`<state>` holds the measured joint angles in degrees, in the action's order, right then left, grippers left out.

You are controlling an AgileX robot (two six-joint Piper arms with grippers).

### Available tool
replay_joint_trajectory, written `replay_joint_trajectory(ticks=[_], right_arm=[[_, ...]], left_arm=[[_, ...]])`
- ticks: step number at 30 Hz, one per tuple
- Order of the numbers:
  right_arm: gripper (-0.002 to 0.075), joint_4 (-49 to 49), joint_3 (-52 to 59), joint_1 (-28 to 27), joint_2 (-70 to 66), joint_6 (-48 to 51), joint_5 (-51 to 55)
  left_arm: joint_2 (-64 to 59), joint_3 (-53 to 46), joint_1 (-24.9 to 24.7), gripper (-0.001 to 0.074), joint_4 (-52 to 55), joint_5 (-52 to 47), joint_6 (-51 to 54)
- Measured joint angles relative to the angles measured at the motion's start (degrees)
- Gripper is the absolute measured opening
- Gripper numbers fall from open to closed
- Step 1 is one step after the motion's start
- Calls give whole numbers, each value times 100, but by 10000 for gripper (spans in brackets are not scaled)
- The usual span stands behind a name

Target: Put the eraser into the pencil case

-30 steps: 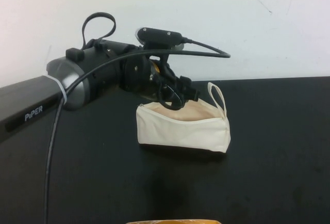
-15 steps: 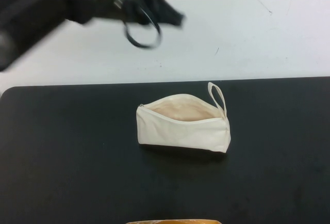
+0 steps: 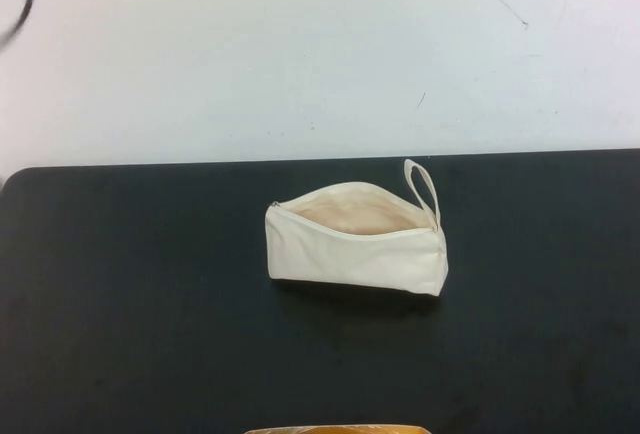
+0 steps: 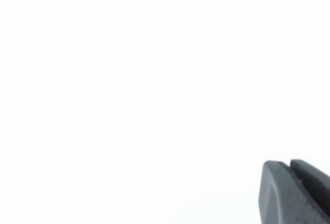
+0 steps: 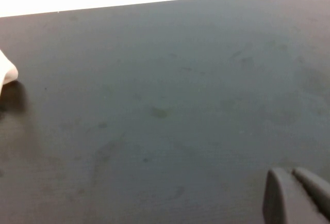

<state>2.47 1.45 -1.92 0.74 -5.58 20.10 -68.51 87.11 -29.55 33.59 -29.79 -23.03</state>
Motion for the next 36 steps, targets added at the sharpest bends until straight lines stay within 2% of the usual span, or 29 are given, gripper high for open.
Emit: replay_joint_trajectory(ticks=[6,8,14,19,30,36], right_arm=[[-1,0,0,0,0,0,0],[-1,0,0,0,0,0,0],[-1,0,0,0,0,0,0],[-1,0,0,0,0,0,0],[-1,2,0,0,0,0,0],[-1,2,0,0,0,0,0]], left_arm=[[1024,-1773,0,-1,21,361,-95],[1536,-2754,0,-1,21,408,-174],[2375,-4187,0,-1,21,420,-236],[2743,-4760,0,-1,21,420,-236],[2777,-5268,12,-1,21,420,-236],[3422,-5531,374,-1,-11,368,-236]])
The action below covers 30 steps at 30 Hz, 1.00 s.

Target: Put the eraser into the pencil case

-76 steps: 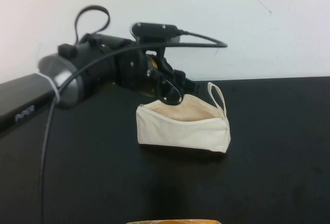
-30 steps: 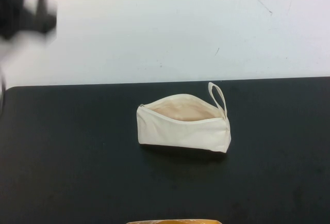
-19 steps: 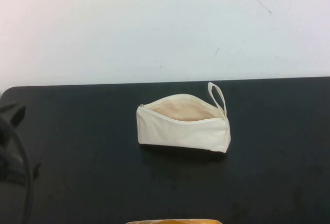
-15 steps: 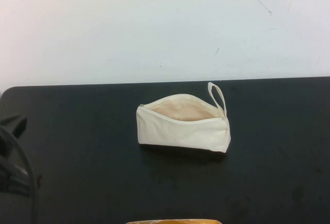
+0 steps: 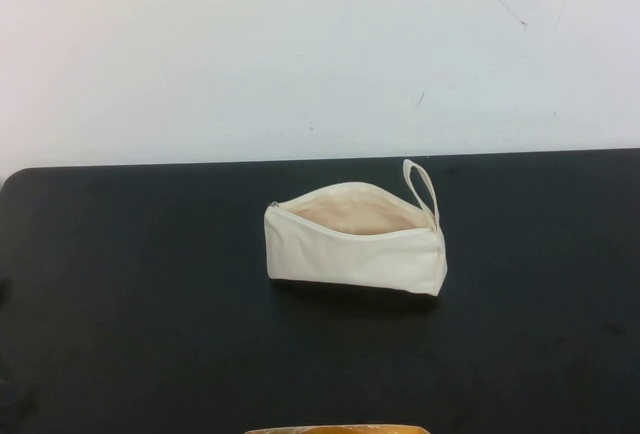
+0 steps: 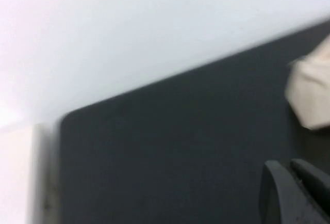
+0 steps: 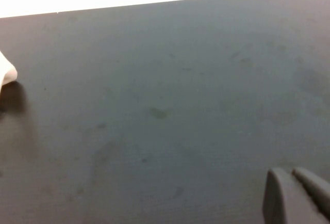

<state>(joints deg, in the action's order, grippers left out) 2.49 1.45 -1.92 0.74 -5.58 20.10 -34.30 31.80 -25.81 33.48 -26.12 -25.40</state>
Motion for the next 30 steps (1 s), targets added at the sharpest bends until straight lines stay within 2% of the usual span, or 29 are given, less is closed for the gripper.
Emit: replay_joint_trajectory(ticks=[9,15,22,30], right_arm=[[-1,0,0,0,0,0,0],[-1,0,0,0,0,0,0],[-1,0,0,0,0,0,0],[-1,0,0,0,0,0,0]], left_arm=[[1687,-90,1701,-1,-835,-318,-478],[2322,-153,2602,-1,-1291,-649,-501],[2371,-902,2804,-1,-1580,-489,-505],[2541,-2529,2804,1,-2006,1027,-259]])
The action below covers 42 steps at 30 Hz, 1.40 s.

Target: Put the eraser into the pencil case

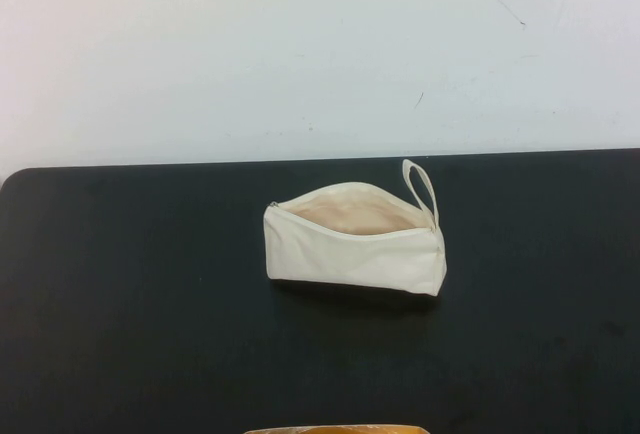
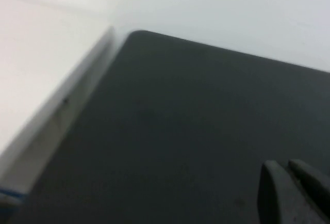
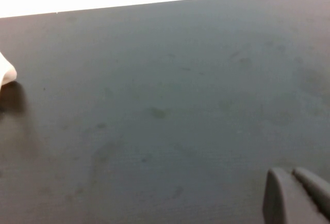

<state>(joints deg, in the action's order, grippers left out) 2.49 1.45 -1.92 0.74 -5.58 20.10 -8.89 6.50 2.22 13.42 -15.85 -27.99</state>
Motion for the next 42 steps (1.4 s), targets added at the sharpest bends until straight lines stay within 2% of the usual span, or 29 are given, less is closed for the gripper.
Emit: replay_joint_trajectory(ticks=[8,25,32,42], right_arm=[[-1,0,0,0,0,0,0],[-1,0,0,0,0,0,0],[-1,0,0,0,0,0,0],[-1,0,0,0,0,0,0]], left_arm=[[593,-740,0,0,-1203,223,1412],[939,-796,-13,0,-1376,-202,2266],[939,-778,-316,0,-1536,-294,2599],[939,-774,-281,0,-1672,-336,2662]])
